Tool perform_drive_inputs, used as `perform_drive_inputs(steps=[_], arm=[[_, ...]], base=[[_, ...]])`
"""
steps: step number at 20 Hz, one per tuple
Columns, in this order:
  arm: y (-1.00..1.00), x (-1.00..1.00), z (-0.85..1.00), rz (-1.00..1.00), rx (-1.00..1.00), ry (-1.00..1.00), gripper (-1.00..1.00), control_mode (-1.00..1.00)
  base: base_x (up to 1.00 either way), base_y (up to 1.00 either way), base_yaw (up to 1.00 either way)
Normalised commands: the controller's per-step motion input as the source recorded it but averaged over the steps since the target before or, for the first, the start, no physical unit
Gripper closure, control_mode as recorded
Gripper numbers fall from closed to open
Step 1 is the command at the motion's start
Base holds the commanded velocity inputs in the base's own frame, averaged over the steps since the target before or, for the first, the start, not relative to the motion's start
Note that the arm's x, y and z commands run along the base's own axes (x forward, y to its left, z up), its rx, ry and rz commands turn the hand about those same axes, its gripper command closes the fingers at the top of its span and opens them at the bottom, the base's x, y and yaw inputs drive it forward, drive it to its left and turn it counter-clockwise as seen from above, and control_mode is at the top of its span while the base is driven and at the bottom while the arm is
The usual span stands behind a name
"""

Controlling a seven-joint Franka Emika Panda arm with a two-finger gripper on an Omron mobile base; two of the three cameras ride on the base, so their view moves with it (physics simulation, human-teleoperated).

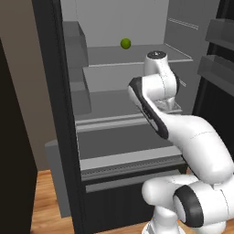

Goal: Take the lemon wedge from the fridge and place it on the plate with fish on the dining counter.

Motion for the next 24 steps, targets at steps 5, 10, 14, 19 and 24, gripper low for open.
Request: perform_drive_inputs(steps=[5,10,14,19,24], arm=[[0.00,-0.91,0.00,-0.01,-0.11,-0.48,1.00,-1.00],[0.00,-0.03,0.00,-0.01,0.00,-0.01,1.00,-1.00],[0.00,-0.29,-0.03,0.00,0.00,0.01,1.00,1.00],[0.00,0.00,0.00,0.00,0.00,0.00,1.00,1.00],[0.00,0.00,0.00,0.00,0.00,0.00,1.00,1.00]], base=[[0.00,0.00,0.00],[0.00,0.00,0.00],[-0.50,0.00,0.01],[-1.00,0.00,0.12],[-1.00,0.00,0.33]])
